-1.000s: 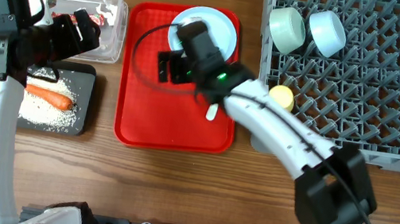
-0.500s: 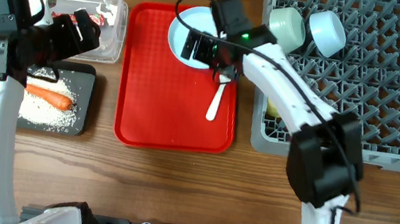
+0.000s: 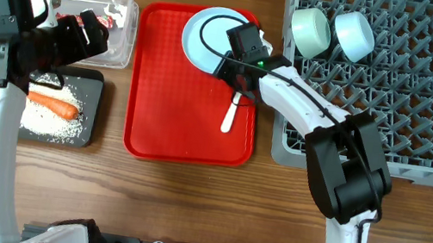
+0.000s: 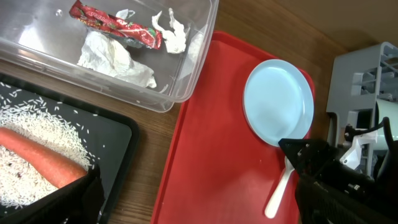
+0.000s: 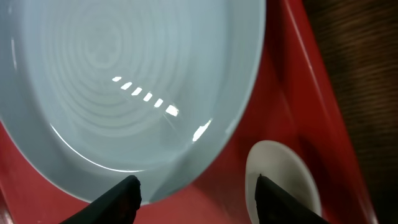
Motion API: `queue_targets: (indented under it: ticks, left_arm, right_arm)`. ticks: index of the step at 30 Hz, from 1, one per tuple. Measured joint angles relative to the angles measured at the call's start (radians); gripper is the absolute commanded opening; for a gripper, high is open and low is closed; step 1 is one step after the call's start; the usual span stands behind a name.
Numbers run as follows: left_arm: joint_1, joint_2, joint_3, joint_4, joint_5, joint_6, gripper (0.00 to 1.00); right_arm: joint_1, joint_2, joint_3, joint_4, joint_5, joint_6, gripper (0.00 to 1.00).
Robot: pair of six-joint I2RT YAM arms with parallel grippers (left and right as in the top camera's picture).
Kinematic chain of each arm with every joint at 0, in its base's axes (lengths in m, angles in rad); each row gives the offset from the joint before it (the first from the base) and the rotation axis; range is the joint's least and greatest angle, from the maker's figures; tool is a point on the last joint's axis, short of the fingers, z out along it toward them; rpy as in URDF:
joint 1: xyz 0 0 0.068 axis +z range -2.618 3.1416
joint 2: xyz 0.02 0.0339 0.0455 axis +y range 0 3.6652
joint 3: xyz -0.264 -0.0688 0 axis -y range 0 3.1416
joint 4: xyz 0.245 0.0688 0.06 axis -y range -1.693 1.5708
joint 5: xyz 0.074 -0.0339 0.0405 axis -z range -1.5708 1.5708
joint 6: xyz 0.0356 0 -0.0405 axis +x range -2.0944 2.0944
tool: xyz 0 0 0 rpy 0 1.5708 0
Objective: Sort waste into correct bins and load items into the dishwasher rack
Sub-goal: 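Reach the right gripper to the light-blue plate and grasp its edge, then carry the plate to the rack and stand it upright between pegs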
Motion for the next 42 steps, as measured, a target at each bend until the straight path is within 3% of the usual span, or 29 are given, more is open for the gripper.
queue_targets:
  ticks: [4,6,11,14,19,30,36,42]
  left_arm:
    - [0.000,0.000,0.000,0.000,0.000,0.000,1.00]
    - [0.000,0.000,0.000,0.000,0.000,0.000,1.00]
    - [0.000,0.000,0.000,0.000,0.000,0.000,1.00]
    - [0.000,0.000,0.000,0.000,0.000,0.000,1.00]
    - [0.000,0.000,0.000,0.000,0.000,0.000,1.00]
    - [0.000,0.000,0.000,0.000,0.000,0.000,1.00]
    - [0.000,0.000,0.000,0.000,0.000,0.000,1.00]
    - [0.000,0.000,0.000,0.000,0.000,0.000,1.00]
  right_arm:
    - [0.001,0.000,-0.009,0.026,0.000,0.006,0.39]
    - [0.003,0.000,-0.013,0.034,0.000,0.003,0.24]
    - [0.004,0.000,-0.013,0.042,0.000,0.004,0.20]
    - [0.004,0.011,-0.013,0.063,0.000,0.005,0.04]
    - [0.006,0.017,-0.013,0.069,-0.018,-0.004,0.04]
    - [0.000,-0.015,0.002,0.015,-0.121,-0.224,0.04]
    - [-0.066,-0.333,0.016,-0.125,0.019,-0.332,0.04]
    - [-0.180,-0.696,0.043,-0.318,0.417,-0.461,0.04]
